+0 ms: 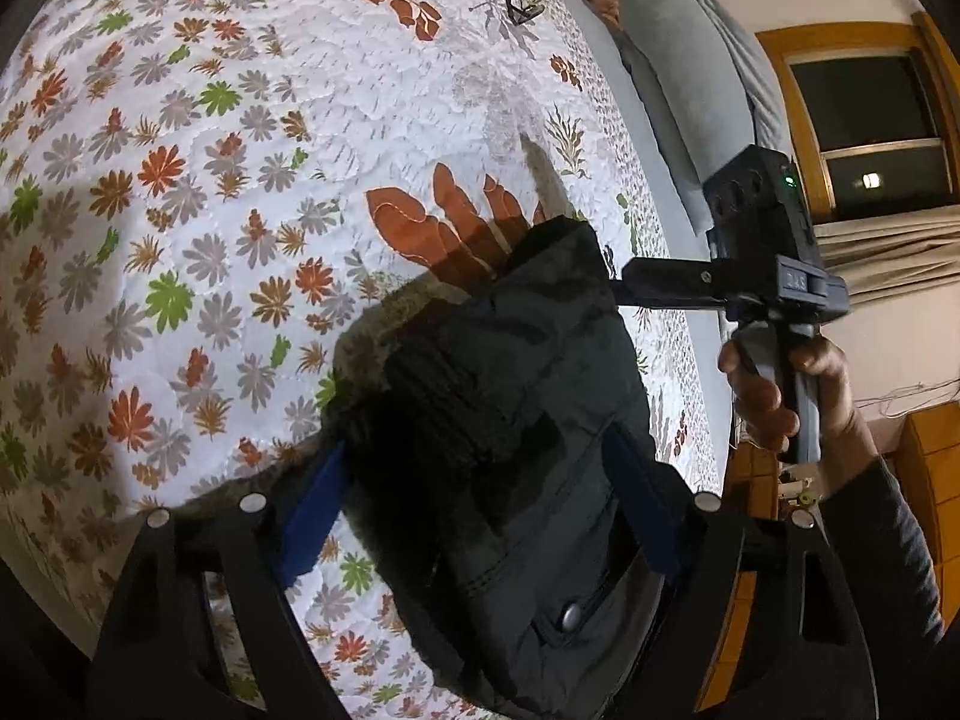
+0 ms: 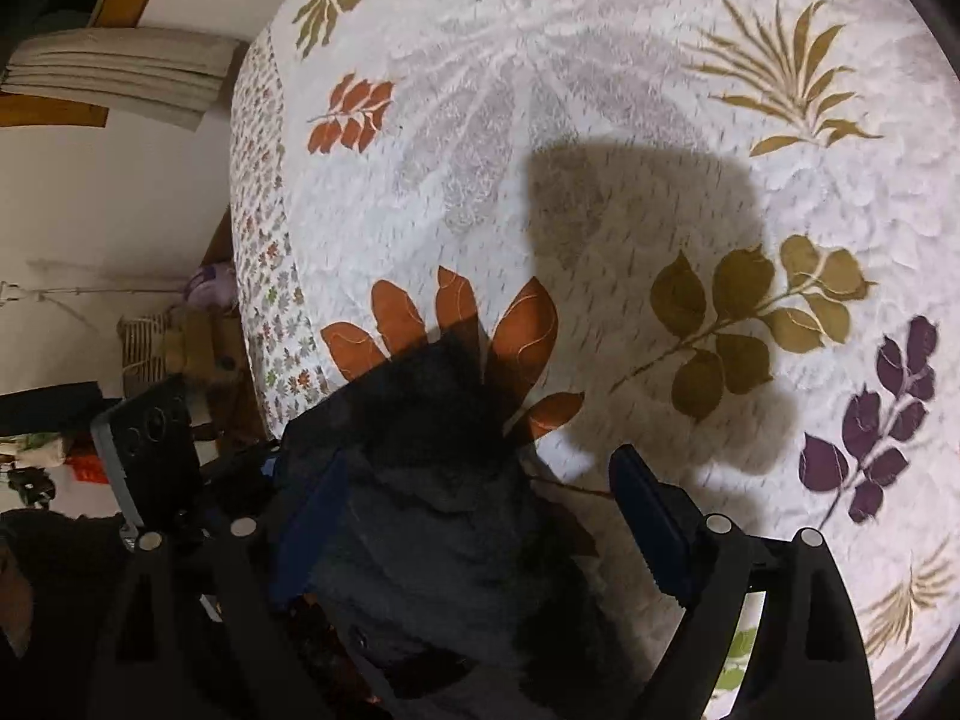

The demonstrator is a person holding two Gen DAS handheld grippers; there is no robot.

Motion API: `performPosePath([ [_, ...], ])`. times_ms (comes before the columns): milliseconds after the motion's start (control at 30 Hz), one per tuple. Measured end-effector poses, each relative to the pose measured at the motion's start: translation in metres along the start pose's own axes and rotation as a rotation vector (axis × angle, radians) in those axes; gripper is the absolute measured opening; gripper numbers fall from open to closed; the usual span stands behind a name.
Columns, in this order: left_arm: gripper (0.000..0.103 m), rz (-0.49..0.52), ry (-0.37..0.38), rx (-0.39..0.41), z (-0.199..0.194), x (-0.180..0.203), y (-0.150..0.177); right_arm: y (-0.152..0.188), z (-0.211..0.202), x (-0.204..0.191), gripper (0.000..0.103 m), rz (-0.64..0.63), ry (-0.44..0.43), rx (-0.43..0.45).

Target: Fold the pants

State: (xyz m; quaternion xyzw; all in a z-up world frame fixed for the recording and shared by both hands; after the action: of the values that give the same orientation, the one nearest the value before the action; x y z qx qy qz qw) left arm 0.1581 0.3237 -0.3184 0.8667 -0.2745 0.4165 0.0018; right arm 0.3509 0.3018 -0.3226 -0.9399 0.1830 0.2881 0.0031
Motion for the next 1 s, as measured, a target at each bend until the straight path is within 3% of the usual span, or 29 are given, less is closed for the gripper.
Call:
performPosePath([
  [433,0.081,0.023,0.005,-0.017,-0.001,-0.002,0.001,-0.015,0.018,-0.004,0.090,-0.025,-0.048,-0.072],
  [733,0.080,-0.237,0.257,0.015,-0.011,-0.033,-0.011,-0.018,0.001,-0.012,0.090,-0.041,-0.030,-0.068],
  [1000,0.080,-0.274,0.298,-0.002,-0.011,-0.035,-0.009,-0.008,-0.010,-0.008,0.090,-0.022,-0.037,-0.044],
])
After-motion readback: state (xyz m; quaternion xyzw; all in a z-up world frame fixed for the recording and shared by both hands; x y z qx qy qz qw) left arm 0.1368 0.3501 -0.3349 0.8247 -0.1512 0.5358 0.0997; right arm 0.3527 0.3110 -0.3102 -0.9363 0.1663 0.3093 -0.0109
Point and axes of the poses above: each gripper's, at about its wrist camera, not at the fingertips, and z roughly the way its jaws point, x to its right, y to its underside, the point moved 6 cm from there along z, roughly the way its jaws point, and after that the axes turned 6 degrees about z, right-handed, at the moved point
